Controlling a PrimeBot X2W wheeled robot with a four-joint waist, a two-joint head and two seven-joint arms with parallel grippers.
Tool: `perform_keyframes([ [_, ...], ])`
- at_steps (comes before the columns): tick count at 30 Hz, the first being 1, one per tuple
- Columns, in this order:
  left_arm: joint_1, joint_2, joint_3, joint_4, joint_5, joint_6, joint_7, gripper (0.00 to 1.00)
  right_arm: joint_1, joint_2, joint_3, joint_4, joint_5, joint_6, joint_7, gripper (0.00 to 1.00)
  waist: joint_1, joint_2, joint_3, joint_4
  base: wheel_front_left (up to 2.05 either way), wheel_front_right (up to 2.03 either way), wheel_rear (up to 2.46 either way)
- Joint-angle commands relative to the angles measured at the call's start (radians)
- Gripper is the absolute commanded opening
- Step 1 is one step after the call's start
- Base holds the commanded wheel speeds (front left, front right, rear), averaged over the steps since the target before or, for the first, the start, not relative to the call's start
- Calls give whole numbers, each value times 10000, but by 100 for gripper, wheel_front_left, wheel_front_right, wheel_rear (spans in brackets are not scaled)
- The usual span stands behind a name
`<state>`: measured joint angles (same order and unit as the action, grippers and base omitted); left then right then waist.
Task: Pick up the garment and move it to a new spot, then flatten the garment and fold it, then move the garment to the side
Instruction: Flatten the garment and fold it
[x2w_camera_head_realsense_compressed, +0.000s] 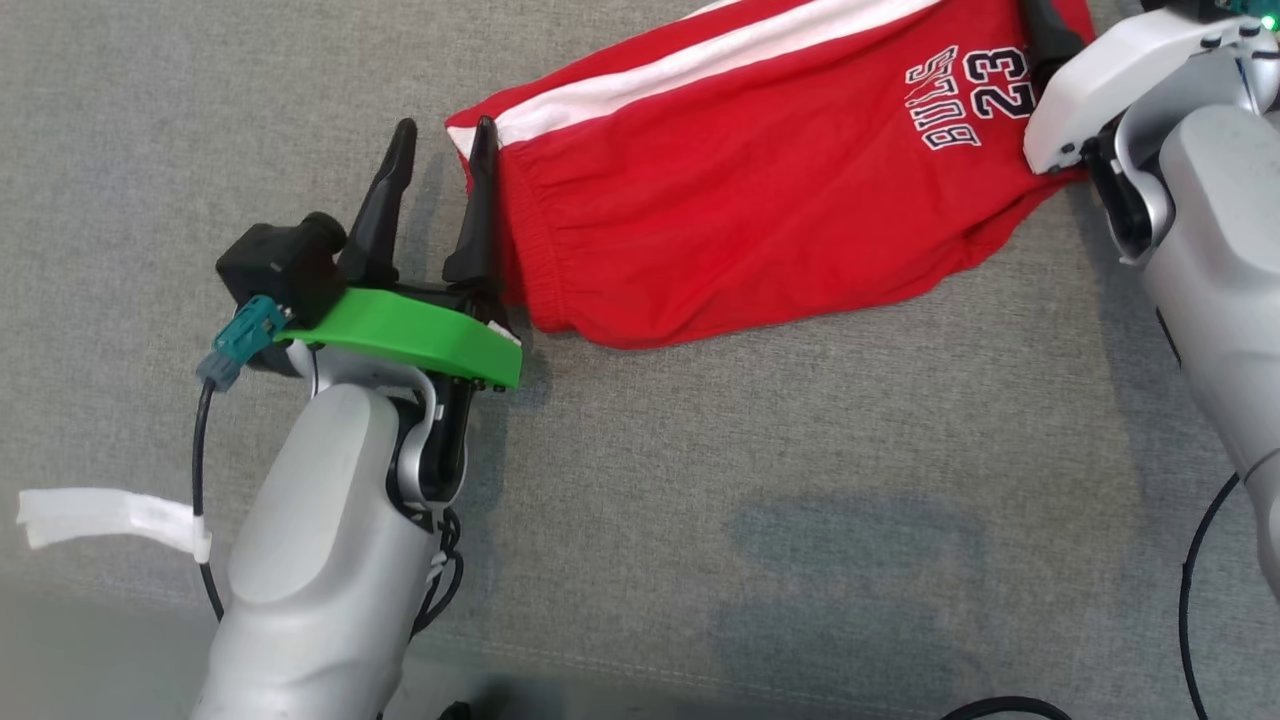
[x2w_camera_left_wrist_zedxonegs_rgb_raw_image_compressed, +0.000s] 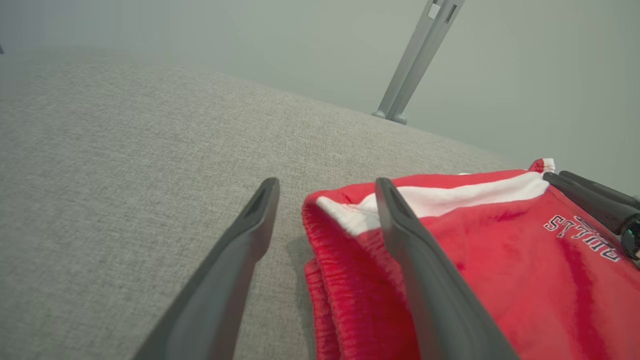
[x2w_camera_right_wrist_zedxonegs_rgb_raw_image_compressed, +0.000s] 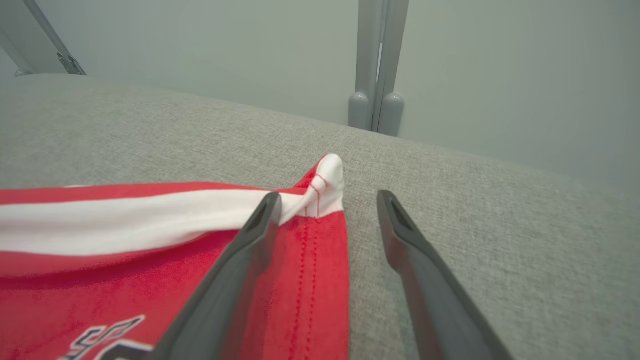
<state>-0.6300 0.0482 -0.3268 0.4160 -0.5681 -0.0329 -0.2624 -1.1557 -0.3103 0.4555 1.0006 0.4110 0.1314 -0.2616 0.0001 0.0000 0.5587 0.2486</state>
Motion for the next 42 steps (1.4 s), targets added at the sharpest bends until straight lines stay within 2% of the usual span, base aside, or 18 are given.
perform_keyframes([
  [1,217,51,96,-56,43,59,-24,100,345,-12,-60,-179,93,-20,-29,100,-1,0,-174,-137,0,0,0],
  [9,1122,52,562,-421,475,109,-24,100,1901,1,-61,-1161,980,-20,-32,100,-1,0,-754,-382,0,0,0],
  [14,1597,48,731,-497,727,2,-24,100,2423,31,190,-870,1445,-20,45,100,-1,0,-977,-402,0,0,0],
  [21,1906,48,802,-430,837,-31,-24,100,2779,441,937,-340,2063,-9,902,100,-1,0,-1205,-290,0,0,0],
  [22,1928,48,812,-415,853,-34,-24,100,2830,450,1043,-325,2139,-8,965,70,-1,0,-1254,-289,0,0,0],
  [23,1940,48,836,-409,877,-37,-24,100,2874,460,1120,-318,2213,-8,982,30,-1,0,-1315,-290,0,0,0],
  [24,1967,48,858,-403,889,-46,-24,100,2918,476,1185,-306,2311,-8,983,0,-1,0,-1387,-292,0,0,0],
  [33,2441,47,1121,-207,1060,-171,-24,100,3089,388,1137,-45,2967,-21,389,0,-1,0,-2023,-414,0,0,0],
  [42,3292,47,1446,2,1255,-391,-24,100,4299,269,197,-486,3738,-20,-42,0,-1,0,-3152,-852,0,0,0],
])
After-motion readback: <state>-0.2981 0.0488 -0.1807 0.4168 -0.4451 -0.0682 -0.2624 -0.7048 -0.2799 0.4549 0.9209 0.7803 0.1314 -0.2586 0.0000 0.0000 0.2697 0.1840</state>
